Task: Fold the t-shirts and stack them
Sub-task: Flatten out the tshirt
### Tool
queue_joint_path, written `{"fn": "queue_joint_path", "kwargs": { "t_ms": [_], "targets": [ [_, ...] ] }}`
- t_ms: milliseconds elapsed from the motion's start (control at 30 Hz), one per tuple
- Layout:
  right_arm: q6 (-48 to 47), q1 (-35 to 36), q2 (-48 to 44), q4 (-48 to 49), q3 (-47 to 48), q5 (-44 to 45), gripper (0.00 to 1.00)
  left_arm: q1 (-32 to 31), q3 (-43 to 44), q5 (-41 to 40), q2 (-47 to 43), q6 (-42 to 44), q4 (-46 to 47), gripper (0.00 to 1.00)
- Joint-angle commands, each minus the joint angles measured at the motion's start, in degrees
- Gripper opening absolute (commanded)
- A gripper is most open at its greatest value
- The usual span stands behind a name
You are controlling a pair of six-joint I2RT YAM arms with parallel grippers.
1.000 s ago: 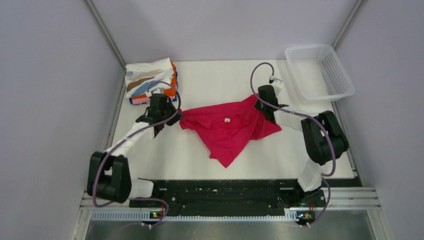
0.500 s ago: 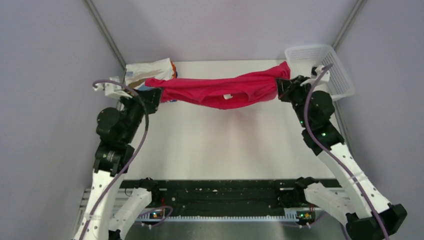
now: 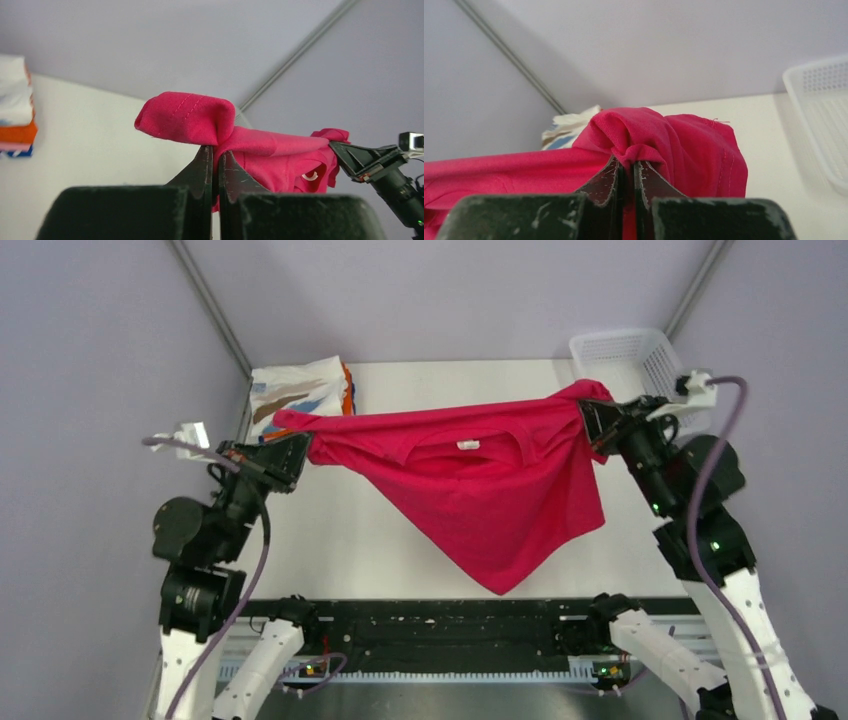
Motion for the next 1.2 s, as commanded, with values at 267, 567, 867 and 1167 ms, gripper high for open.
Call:
{"fn": "queue_joint_path", "kwargs": {
  "t_ms": [267, 567, 867, 1167],
  "targets": [
    [-2.69, -1.72, 50.51, 0.70, 6.03, 12.63, 0.96, 3.26, -4.10, -19.20, 39.35, -5.60, -12.24, 0.94],
    [-0.58, -1.61, 45.62, 5.86, -4.57, 10.29, 0.99, 1.91, -5.60, 0.77, 45.23, 2.00, 0.03, 0.99],
    [8.07, 1.51, 31.12, 7.07, -23.93, 3.27, 0.99, -4.02, 4.89, 8.97, 62.79, 9.86, -2.77, 0.99],
    [8.99, 2.88, 33.37, 9.14, -30.81, -2.23, 0.99, -6.54, 10.27, 9.02, 77.12, 9.27, -4.19, 0.99]
  ]
}}
